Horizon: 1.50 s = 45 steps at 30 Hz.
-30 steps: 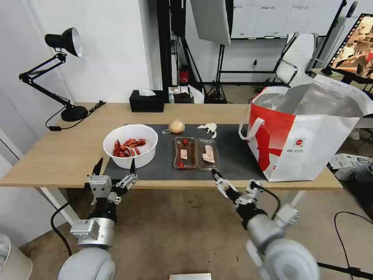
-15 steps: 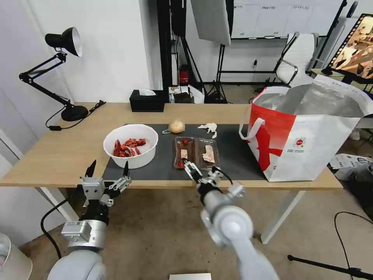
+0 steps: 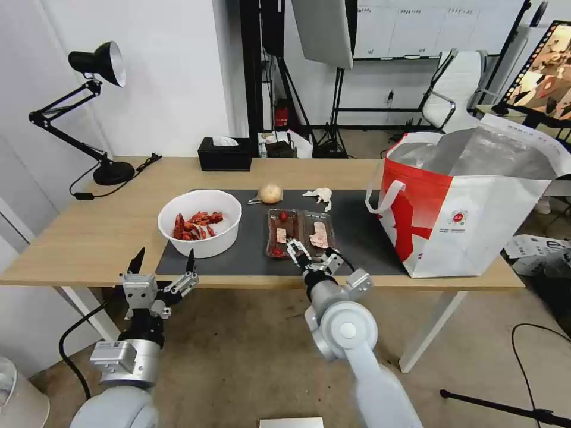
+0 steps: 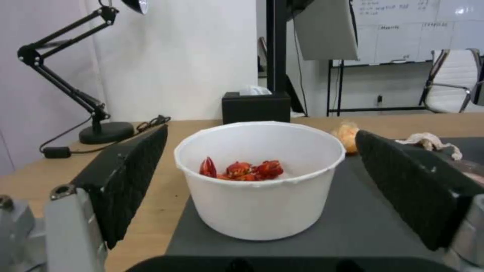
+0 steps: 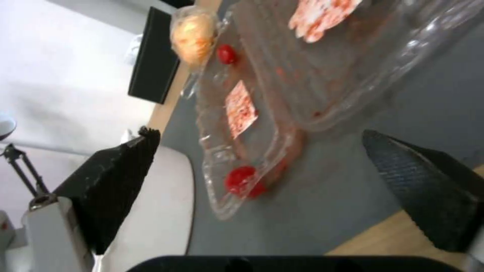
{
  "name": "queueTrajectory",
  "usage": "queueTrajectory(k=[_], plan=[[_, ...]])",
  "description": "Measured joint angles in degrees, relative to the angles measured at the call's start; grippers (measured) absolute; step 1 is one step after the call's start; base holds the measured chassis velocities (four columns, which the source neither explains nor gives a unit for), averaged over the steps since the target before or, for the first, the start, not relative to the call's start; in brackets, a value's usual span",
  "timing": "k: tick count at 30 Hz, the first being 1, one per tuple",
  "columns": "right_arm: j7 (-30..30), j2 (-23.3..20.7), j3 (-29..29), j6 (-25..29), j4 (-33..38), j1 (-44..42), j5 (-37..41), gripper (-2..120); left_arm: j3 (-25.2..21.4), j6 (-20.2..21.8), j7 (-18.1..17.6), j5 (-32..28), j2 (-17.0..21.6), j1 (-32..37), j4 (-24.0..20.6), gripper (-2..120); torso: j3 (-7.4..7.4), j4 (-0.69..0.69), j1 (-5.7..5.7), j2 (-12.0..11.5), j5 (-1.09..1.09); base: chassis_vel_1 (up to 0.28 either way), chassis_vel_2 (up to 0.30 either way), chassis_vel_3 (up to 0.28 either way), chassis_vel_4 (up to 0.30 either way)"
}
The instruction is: Pick up the trash from the table and place it into the takeout bag.
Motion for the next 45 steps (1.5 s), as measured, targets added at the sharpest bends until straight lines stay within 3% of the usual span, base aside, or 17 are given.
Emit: queueTrajectory(k=[14, 21, 28, 37, 42, 45], plan=[[-0.85, 0.27, 1.35, 0.57, -2.71, 1.99, 0.82, 100, 0.3, -0.03, -0.05, -0.25, 0.08, -0.16, 0.34, 100, -0.01, 0.01, -0.01, 0.01, 0.0, 0.0, 0.0, 0.0, 0.0], [-6.01, -0.64, 0.82, 3.33, -1.41, 3.03, -5.2, 100, 0.32, -0.05, -0.14, -0.34, 0.02, 0.03, 0.28, 100, 0.01, 0.0, 0.0, -0.01, 0.0, 0.0, 0.0, 0.0, 0.0], [-10.25, -3.09, -3.17, 1.55, -1.8, 6.32, -9.8, 100, 0.03, -0.47, -0.22, -0.4, 0.24, 0.52, -0.08, 100, 0.0, 0.0, 0.0, 0.0, 0.0, 0.0, 0.0, 0.0, 0.0], [-5.96, -0.59, -5.97, -2.47, -8.37, 10.18, -5.43, 100, -0.11, -0.65, -0.32, -0.39, -0.11, 1.65, -0.58, 100, 0.01, 0.02, 0.0, -0.01, -0.01, 0.0, 0.0, 0.0, 0.0], [-4.89, -1.04, -5.97, -2.49, -6.76, 10.34, -3.98, 100, -0.47, -0.65, -0.39, -0.89, 0.26, 1.68, -1.0, 100, 0.0, 0.01, 0.0, -0.01, 0.0, 0.0, 0.0, 0.0, 0.0], [-6.26, -3.53, -6.16, -2.26, -4.12, 11.45, -3.88, 100, -0.47, -0.2, -0.7, -2.98, 0.78, 1.28, -1.46, 100, 0.0, 0.01, 0.0, 0.0, 0.0, 0.0, 0.0, 0.0, 0.0]])
